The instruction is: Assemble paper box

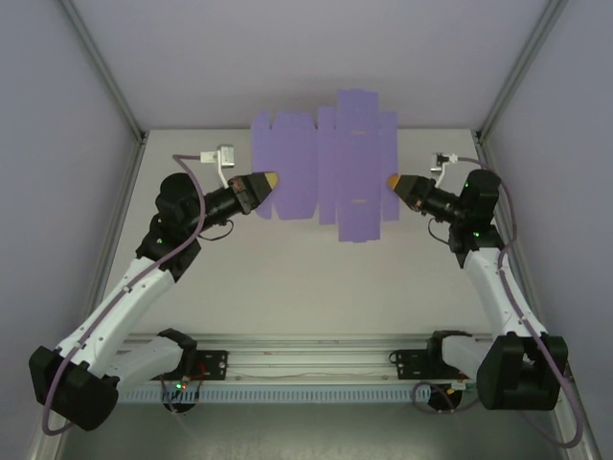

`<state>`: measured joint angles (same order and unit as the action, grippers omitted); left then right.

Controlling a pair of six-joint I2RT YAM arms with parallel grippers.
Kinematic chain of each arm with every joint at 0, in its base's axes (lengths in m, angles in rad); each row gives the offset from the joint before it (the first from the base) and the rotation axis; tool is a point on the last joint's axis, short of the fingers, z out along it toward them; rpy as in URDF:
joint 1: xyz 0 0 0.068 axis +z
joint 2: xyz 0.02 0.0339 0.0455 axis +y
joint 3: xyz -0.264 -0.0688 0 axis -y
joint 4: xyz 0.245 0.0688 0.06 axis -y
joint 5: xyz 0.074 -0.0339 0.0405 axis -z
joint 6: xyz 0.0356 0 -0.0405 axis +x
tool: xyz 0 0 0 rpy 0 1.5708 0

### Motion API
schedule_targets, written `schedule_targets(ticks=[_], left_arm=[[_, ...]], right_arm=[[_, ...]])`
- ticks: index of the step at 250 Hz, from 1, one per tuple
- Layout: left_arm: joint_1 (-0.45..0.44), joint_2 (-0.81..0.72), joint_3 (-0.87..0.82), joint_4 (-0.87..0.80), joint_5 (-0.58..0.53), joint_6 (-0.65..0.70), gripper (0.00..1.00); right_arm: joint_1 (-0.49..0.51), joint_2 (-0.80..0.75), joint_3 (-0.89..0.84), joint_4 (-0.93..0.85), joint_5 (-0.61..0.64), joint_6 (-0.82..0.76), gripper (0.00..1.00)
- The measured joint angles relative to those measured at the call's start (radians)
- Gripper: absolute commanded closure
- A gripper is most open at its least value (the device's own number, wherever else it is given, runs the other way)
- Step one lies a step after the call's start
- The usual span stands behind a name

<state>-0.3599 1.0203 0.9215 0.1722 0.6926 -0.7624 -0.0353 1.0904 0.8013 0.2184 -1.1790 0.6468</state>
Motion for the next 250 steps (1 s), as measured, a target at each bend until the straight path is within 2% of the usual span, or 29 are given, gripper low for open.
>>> schedule_targets(ticks=[12, 36, 89, 94, 98, 102, 112, 116, 141, 163, 194, 216, 250], left_arm=[[0.0, 0.0, -0.002, -0.002, -0.006, 0.002, 1.0], [0.0, 0.001, -0.006, -0.003, -0.018, 0.004, 1.0], [0.003, 0.023, -0.02, -0.006, -0.037, 0.025, 1.0], [0.002, 0.023, -0.022, -0.015, -0.045, 0.032, 0.9], [0.002, 0.024, -0.023, -0.023, -0.047, 0.035, 0.78], [0.002, 0.024, -0.025, -0.035, -0.055, 0.046, 0.6], [0.002, 0.024, -0.026, -0.064, -0.082, 0.063, 0.07], [0.001, 0.024, -0.026, -0.078, -0.097, 0.071, 0.01], [-0.003, 0.016, -0.026, -0.203, -0.243, 0.111, 0.0], [-0.005, -0.007, -0.029, -0.346, -0.435, 0.132, 0.0], [-0.005, -0.08, -0.073, -0.479, -0.65, 0.15, 0.0], [-0.004, -0.108, -0.097, -0.538, -0.714, 0.161, 0.0], [-0.004, -0.087, -0.1, -0.559, -0.688, 0.168, 0.0]], right_arm=[[0.0, -0.006, 0.0, 0.008, -0.006, 0.001, 0.88], [0.0, -0.009, -0.001, 0.036, -0.025, 0.009, 1.0], [0.001, -0.01, 0.001, 0.006, -0.034, -0.045, 1.0], [0.002, -0.011, 0.004, -0.011, -0.029, -0.065, 1.0], [0.003, -0.011, 0.007, -0.029, -0.025, -0.076, 1.0], [0.004, -0.013, 0.011, -0.051, -0.019, -0.098, 1.0], [0.011, -0.015, 0.024, -0.103, -0.005, -0.138, 1.0], [0.015, -0.016, 0.031, -0.131, 0.001, -0.16, 1.0], [0.048, -0.019, 0.074, -0.294, 0.075, -0.293, 1.0], [0.092, 0.006, 0.124, -0.449, 0.178, -0.428, 1.0], [0.193, 0.119, 0.172, -0.606, 0.404, -0.594, 1.0], [0.255, 0.225, 0.184, -0.683, 0.571, -0.689, 1.0], [0.328, 0.317, 0.185, -0.716, 0.813, -0.856, 1.0]])
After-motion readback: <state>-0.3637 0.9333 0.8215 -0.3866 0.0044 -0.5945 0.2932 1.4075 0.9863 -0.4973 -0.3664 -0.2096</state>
